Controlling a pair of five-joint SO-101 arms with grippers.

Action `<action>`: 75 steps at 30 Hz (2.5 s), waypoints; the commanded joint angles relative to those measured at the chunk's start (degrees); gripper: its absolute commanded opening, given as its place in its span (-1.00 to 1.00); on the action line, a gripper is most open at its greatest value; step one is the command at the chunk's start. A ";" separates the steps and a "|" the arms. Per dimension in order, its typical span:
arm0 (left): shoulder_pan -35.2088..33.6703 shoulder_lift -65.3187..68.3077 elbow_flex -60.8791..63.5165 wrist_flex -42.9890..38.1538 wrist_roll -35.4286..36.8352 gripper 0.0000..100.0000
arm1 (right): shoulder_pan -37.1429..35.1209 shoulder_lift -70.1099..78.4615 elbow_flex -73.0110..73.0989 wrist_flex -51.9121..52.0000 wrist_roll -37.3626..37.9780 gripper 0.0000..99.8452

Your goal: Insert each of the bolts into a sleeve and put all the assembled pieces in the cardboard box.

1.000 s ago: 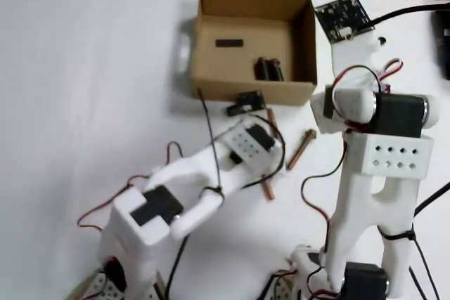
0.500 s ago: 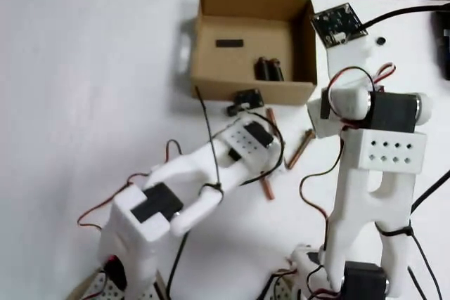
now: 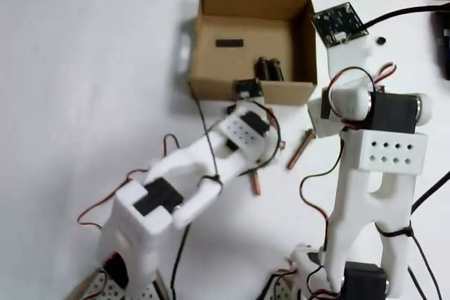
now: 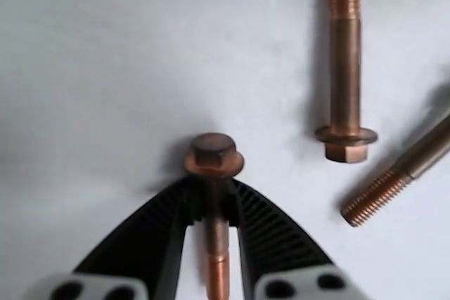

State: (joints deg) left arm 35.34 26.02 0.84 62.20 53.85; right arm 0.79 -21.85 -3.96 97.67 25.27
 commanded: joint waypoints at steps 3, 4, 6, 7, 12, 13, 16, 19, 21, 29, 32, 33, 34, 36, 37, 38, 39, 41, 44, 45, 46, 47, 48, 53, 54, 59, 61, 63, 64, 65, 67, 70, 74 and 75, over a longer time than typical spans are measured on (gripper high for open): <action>-4.57 -8.97 -11.56 8.00 -6.24 -0.95 | -0.04 -4.97 0.44 -3.56 -0.26 -0.96; -5.98 -9.85 -13.49 9.23 -8.09 -0.95 | -0.40 -6.29 2.02 -5.67 -0.26 -0.96; -9.67 -11.78 -17.01 10.99 -11.78 -0.95 | -2.07 -10.33 7.47 -9.45 -0.26 -0.96; -11.60 -12.84 -18.51 11.34 -13.80 -0.96 | -3.12 -12.70 11.43 -11.74 -0.26 -0.96; -20.66 -19.16 -23.16 10.55 -23.03 -0.96 | -7.08 -26.77 33.05 -27.82 -0.70 -0.96; -21.71 -20.48 -23.16 10.11 -24.88 -0.96 | -6.99 -29.58 37.27 -31.16 -1.85 -0.96; -22.07 -23.82 -23.08 8.44 -28.04 -0.96 | -6.81 -37.14 48.53 -38.90 -10.46 -0.96; -19.34 -25.93 -23.08 4.92 -28.31 -0.96 | -7.25 -42.86 58.55 -46.20 -15.03 -0.96; -16.79 -26.29 -23.08 3.69 -28.31 -0.96 | -7.25 -46.11 64.97 -51.47 -15.65 -0.96; -8.00 -26.20 -22.29 -1.41 -31.47 -0.96 | -7.16 -59.47 81.14 -60.62 -16.09 -0.96; -5.98 -26.64 -18.07 -7.03 -32.62 -0.96 | -6.73 -63.69 84.31 -60.70 -20.57 -0.96; -5.89 -26.73 -17.27 -8.70 -32.79 -0.96 | -6.73 -64.92 85.01 -60.62 -21.45 -0.96; -5.80 -26.64 -16.57 -10.20 -32.88 -0.96 | -6.99 -66.07 85.54 -60.35 -22.15 -0.96; -4.92 -26.64 -14.99 -12.40 -32.79 -0.96 | -7.52 -67.56 86.59 -60.26 -22.15 -0.96; -4.13 -26.64 -14.02 -13.54 -32.79 -0.96 | -7.60 -68.35 87.21 -60.26 -22.24 -0.96; -3.60 -26.64 -12.97 -14.42 -32.79 -0.96 | -7.60 -68.79 87.82 -60.26 -22.24 -0.96; -3.16 -26.64 -11.82 -15.56 -32.79 -0.96 | -7.60 -69.05 88.35 -60.44 -22.51 -0.96; -3.16 -26.64 -10.15 -18.20 -32.79 -0.96 | -7.52 -69.49 88.79 -60.18 -25.05 -0.96; -2.64 -28.04 -8.22 -19.60 -32.79 -0.96 | -7.43 -69.14 88.79 -59.82 -27.87 -0.96; -1.85 -29.10 -6.99 -20.04 -32.79 -0.96 | -7.52 -69.05 88.88 -59.82 -28.22 -0.96; -1.14 -30.15 -5.32 -21.19 -32.79 -0.96 | -7.52 -69.05 89.05 -60.18 -28.66 -0.96; -0.79 -31.30 -3.47 -22.86 -32.79 -0.96 | -7.52 -69.05 89.05 -60.18 -29.10 -0.96; -0.62 -32.62 -1.45 -25.05 -32.88 -0.96 | -7.52 -69.05 89.14 -60.09 -29.45 -0.96; 1.32 -38.15 9.45 -32.62 -32.88 -0.96 | -7.52 -69.05 89.41 -59.82 -30.33 -0.96; 1.67 -38.77 10.86 -33.23 -32.88 -0.96 | -7.52 -69.05 89.41 -59.82 -30.33 -0.96; 2.64 -39.47 12.88 -33.67 -32.53 -0.96 | -7.60 -69.05 89.41 -59.82 -30.33 -0.96; 4.04 -39.47 12.97 -33.85 -32.53 -0.96 | -7.60 -69.05 89.41 -59.91 -30.33 -0.96; 4.66 -39.47 12.97 -33.93 -32.44 -0.96 | -7.60 -69.23 89.41 -59.91 -30.33 -0.96; 4.84 -39.47 12.88 -34.02 -32.44 -0.96 | -7.60 -69.23 89.41 -59.91 -30.33 -0.96; 4.92 -39.38 12.97 -34.46 -32.35 -0.96 | -7.60 -69.32 89.41 -59.91 -30.33 -0.96; 4.92 -39.30 13.93 -35.16 -32.26 -0.96 | -7.60 -69.41 89.32 -60.00 -30.33 -0.96; 4.75 -39.38 16.13 -36.48 -32.26 -0.96 | -7.60 -69.41 89.32 -59.91 -30.33 -0.96; 4.66 -39.47 17.45 -36.48 -32.26 -0.96 | -7.60 -69.41 89.23 -59.91 -30.33 -0.96; 4.66 -39.47 17.45 -36.75 -32.26 -0.96 | -7.60 -69.41 89.14 -60.00 -30.33 -0.96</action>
State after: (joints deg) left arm 39.65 -9.93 18.51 26.95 21.32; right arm -6.77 -89.71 85.98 38.33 -4.70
